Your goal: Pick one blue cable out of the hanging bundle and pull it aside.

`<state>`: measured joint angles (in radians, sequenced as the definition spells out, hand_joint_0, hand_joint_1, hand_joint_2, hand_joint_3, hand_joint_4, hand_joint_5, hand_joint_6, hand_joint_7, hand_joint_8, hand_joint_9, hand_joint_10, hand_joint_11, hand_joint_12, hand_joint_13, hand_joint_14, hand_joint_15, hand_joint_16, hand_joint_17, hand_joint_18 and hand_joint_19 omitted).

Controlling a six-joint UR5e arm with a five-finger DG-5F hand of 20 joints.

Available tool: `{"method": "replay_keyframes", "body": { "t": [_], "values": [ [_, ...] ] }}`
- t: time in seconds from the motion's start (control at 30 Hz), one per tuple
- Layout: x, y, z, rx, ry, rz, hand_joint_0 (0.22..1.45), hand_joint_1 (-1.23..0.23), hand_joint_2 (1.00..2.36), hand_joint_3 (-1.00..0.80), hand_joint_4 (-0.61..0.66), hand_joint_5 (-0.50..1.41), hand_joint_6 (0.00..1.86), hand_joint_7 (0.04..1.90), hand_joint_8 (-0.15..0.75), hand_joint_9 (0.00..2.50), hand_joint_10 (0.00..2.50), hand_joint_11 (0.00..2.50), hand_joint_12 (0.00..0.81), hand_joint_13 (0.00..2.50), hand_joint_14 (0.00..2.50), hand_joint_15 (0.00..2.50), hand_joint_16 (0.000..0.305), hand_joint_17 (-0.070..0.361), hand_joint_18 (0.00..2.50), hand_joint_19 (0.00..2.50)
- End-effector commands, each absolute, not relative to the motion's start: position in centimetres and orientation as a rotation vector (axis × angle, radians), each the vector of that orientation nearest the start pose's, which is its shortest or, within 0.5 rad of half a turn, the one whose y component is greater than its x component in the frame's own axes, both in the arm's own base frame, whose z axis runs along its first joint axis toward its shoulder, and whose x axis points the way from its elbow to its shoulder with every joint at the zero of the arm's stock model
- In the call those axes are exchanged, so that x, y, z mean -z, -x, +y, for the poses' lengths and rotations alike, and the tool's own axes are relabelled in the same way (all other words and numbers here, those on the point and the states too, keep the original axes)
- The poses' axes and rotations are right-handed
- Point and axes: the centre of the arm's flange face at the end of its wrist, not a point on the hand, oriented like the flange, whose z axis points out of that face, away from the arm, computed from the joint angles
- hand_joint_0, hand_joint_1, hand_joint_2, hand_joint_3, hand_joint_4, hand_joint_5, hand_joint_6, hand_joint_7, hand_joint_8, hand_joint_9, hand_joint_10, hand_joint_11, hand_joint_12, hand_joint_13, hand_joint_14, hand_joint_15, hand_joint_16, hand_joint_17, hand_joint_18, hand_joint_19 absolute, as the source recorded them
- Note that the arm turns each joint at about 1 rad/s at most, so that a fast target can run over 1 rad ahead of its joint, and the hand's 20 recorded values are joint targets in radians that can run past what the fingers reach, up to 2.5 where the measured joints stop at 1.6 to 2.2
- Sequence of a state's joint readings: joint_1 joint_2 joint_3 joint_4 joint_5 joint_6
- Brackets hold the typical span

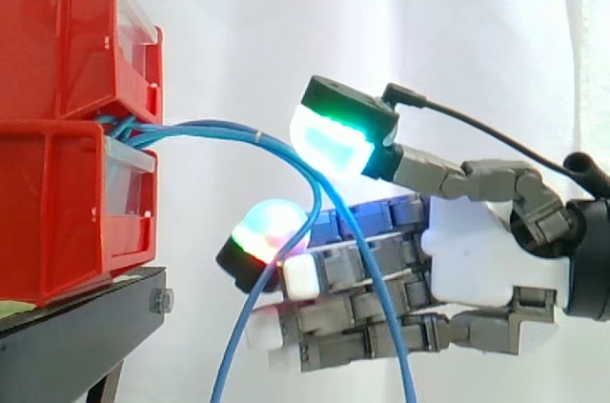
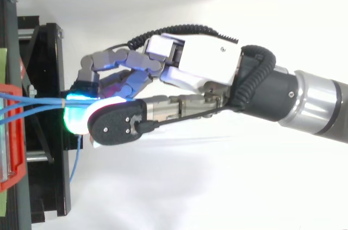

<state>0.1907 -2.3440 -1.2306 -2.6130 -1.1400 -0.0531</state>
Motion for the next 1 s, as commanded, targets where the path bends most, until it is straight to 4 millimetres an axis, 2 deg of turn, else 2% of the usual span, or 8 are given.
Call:
{"method": "replay_keyframes", "body": {
  "t": [0.0,0.13,0.2,0.37,0.57,0.73,0.8,0.97],
  "values": [
    [-22.1,-77.0,-3.6,-1.049,-1.234,0.982,0.6,-0.51,1.01,-0.32,0.13,-0.05,0.56,1.25,0.221,1.04,0.02,0.51,0.253,0.75,0.02,0.41,0.035,0.078,0.46,0.34],
    [-23.2,-76.7,-4.3,-1.049,-1.231,0.994,0.59,-0.57,1.02,-0.25,0.1,-0.11,0.76,1.01,0.23,1.04,0.02,0.61,0.261,0.76,0.02,0.43,0.035,0.08,0.48,0.34],
    [-23.5,-76.5,-4.6,-1.042,-1.235,1.0,0.59,-0.66,1.01,-0.15,0.13,-0.15,0.9,0.82,0.262,1.04,0.02,0.71,0.295,0.78,0.02,0.43,0.042,0.094,0.53,0.32],
    [-24.0,-76.5,-5.0,-1.035,-1.243,1.007,0.6,-0.69,1.01,-0.08,0.11,-0.15,0.95,0.73,0.279,1.05,0.02,0.77,0.311,0.78,0.02,0.43,0.045,0.102,0.55,0.31],
    [-24.9,-76.5,-5.5,-1.006,-1.268,1.047,0.59,-0.7,1.02,-0.16,0.11,-0.14,0.94,0.77,0.259,1.07,0.02,0.77,0.295,0.76,0.02,0.44,0.042,0.095,0.54,0.33],
    [-25.7,-76.7,-5.4,-0.999,-1.282,1.061,0.56,-0.62,1.01,-0.31,0.1,-0.12,0.92,0.82,0.245,1.13,0.02,0.77,0.274,0.77,0.02,0.46,0.039,0.087,0.52,0.36],
    [-26.2,-76.8,-5.6,-0.994,-1.284,1.065,0.53,-0.56,1.01,-0.4,0.11,-0.11,0.86,0.84,0.242,1.13,0.02,0.74,0.278,0.78,0.02,0.45,0.04,0.091,0.53,0.37],
    [-26.2,-76.8,-5.9,-0.988,-1.283,1.065,0.54,-0.44,1.01,-0.41,0.13,-0.09,0.69,0.97,0.238,1.12,0.02,0.7,0.278,0.78,0.02,0.46,0.041,0.092,0.53,0.4]
  ]
}}
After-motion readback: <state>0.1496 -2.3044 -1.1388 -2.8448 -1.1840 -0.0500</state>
